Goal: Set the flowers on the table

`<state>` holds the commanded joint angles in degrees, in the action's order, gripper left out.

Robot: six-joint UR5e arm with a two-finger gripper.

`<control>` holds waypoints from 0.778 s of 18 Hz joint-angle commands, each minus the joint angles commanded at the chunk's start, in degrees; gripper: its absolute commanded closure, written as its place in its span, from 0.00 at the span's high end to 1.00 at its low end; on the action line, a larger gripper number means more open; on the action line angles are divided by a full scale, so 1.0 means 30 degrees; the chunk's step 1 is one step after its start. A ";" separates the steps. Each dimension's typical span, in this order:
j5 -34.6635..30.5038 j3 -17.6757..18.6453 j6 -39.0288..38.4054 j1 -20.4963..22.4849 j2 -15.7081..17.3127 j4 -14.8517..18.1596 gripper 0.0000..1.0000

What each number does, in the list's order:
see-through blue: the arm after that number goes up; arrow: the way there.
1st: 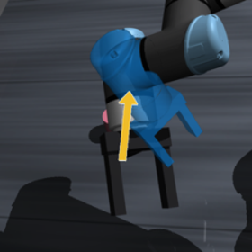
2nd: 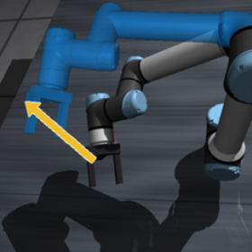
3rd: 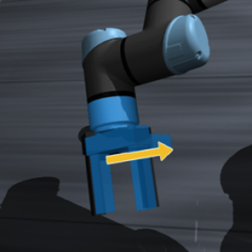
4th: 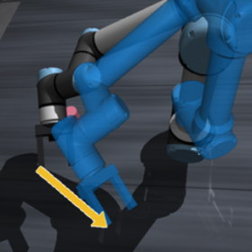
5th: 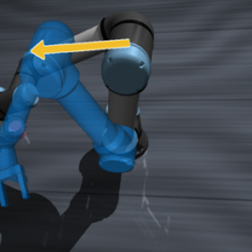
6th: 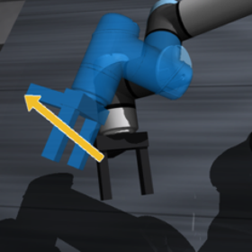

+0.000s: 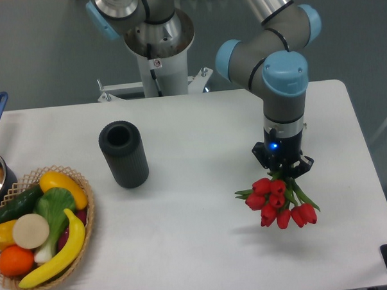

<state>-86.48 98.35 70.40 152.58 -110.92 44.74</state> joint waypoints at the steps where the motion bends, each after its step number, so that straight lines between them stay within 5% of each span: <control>1: -0.0029 0.0029 -0.0029 0.0000 0.0000 -0.0029 0.18; 11: -0.2049 0.0029 -0.0176 -0.1405 -0.1493 -0.0146 0.22; 14: -0.1906 -0.0088 -0.0176 -0.1494 -0.1670 -0.0147 0.38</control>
<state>-92.20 98.09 69.87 148.10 -115.93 44.30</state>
